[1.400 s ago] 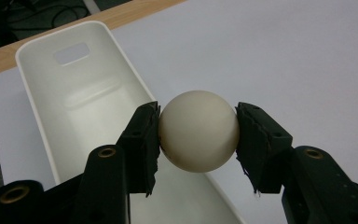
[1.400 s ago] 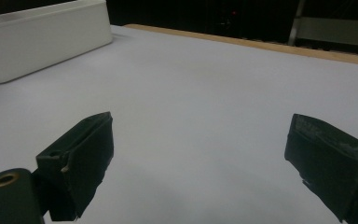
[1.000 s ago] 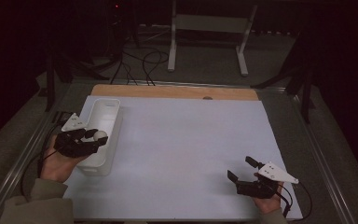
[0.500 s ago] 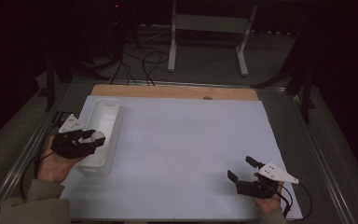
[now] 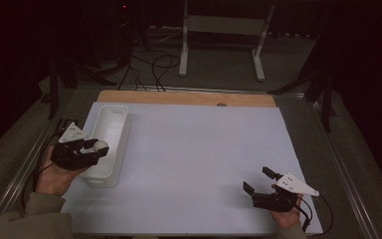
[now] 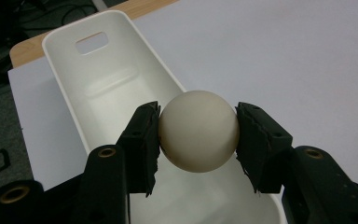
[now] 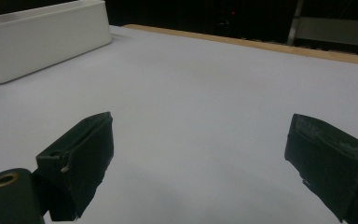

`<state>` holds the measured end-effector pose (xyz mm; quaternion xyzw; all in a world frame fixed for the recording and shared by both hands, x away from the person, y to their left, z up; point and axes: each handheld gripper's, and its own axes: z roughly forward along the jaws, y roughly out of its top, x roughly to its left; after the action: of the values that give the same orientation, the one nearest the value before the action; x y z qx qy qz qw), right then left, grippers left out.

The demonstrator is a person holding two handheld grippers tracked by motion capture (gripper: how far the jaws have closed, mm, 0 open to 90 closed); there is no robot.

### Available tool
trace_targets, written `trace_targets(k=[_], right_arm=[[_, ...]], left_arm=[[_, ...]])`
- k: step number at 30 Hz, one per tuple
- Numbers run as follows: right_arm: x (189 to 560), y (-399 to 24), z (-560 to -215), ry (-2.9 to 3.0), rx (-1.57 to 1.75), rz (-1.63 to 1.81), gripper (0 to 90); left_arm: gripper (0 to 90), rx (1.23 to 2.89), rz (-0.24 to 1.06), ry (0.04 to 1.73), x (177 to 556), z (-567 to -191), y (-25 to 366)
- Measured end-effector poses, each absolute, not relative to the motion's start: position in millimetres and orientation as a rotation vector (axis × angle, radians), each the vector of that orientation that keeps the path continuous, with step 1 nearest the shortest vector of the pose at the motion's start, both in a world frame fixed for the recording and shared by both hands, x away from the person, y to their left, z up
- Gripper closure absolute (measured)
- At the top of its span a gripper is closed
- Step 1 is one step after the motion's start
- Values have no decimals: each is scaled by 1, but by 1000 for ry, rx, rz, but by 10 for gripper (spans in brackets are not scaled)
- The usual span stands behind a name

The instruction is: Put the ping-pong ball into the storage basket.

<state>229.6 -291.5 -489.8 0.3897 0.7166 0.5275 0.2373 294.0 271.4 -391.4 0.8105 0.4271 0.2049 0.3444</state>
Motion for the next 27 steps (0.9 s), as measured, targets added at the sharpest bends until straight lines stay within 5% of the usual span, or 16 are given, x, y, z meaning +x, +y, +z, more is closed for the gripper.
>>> trace_targets(k=[27], right_arm=[[229, -292, -490, 1965, 1069, 1442, 77]], left_arm=[[514, 2096, 527, 1138, 299, -402, 276]])
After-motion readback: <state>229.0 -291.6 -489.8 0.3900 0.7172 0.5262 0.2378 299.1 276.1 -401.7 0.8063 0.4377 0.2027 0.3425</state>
